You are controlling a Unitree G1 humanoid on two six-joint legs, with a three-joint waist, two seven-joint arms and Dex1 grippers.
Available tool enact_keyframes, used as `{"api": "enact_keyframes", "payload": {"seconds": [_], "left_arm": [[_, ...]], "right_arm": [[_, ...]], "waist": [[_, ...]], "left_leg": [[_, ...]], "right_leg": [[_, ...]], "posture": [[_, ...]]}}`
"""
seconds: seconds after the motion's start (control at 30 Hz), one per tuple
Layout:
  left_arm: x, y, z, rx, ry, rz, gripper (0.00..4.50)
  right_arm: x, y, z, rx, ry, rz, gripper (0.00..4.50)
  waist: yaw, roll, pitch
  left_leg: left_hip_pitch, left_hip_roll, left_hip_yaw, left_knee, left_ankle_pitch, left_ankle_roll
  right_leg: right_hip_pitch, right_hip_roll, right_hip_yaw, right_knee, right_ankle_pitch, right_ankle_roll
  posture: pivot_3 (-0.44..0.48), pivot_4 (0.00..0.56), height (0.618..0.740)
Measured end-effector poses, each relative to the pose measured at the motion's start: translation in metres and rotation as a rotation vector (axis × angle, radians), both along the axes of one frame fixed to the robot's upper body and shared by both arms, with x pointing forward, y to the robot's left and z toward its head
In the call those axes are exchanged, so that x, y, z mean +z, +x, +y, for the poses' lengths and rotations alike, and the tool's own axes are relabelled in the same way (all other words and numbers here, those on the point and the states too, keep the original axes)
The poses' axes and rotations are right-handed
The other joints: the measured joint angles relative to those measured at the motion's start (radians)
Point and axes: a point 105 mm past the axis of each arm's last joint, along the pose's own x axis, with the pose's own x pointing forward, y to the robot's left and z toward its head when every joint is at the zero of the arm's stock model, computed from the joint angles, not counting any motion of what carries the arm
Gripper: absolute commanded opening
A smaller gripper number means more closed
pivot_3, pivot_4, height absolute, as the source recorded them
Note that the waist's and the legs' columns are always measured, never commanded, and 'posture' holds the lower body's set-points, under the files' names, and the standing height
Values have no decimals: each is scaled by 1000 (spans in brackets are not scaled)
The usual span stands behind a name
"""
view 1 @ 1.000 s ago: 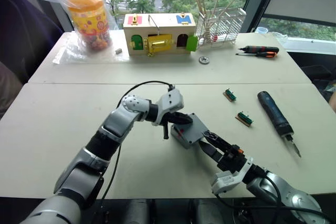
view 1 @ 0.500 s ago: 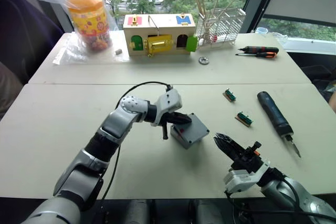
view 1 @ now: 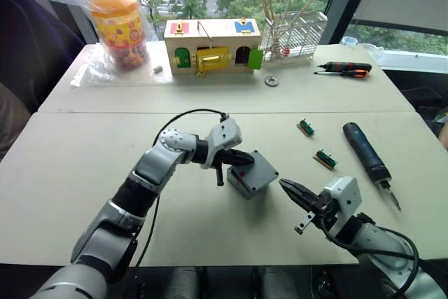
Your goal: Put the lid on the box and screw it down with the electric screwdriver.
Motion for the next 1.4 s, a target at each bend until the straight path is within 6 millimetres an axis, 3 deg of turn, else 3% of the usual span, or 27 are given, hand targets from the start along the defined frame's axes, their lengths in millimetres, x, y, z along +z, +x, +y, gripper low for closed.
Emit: {"api": "enact_keyframes", "payload": {"seconds": [0.27, 0.53, 1.1, 1.27, 1.4], "left_arm": [[0, -1, 4, 9, 7, -3, 0], [2, -1, 6, 20, 2, 10, 0], [11, -4, 8, 20, -81, 105, 0], [32, 1, 8, 38, -172, 121, 0], [50, 21, 10, 118, -218, 84, 0]], "right_arm": [[-9, 0, 4, 44, 0, 98, 28], [-2, 9, 8, 44, 14, 57, 28], [-12, 8, 8, 51, -18, 88, 28], [-13, 8, 8, 51, -27, 86, 28], [-13, 9, 8, 47, -26, 84, 28]], "waist": [[-1, 0, 0], [-1, 0, 0], [-1, 0, 0], [1, 0, 1], [-1, 0, 1]], "left_leg": [[0, 0, 0, 0, 0, 1], [-1, 0, 1, 0, 0, 1], [-7, -1, 1, 0, 0, 0], [-8, -1, 1, 1, 0, 0], [-8, -1, 0, 1, 0, 0]], "right_leg": [[-1, 0, 0, 0, 0, 0], [-1, 0, 0, 0, 0, 0], [-7, 0, 0, 0, 0, 0], [-7, 0, 0, 0, 0, 0], [-7, 0, -1, 0, 0, 0]], "posture": [[0, 150, 708], [0, 150, 708], [0, 150, 708], [0, 150, 708], [0, 150, 708]]}}
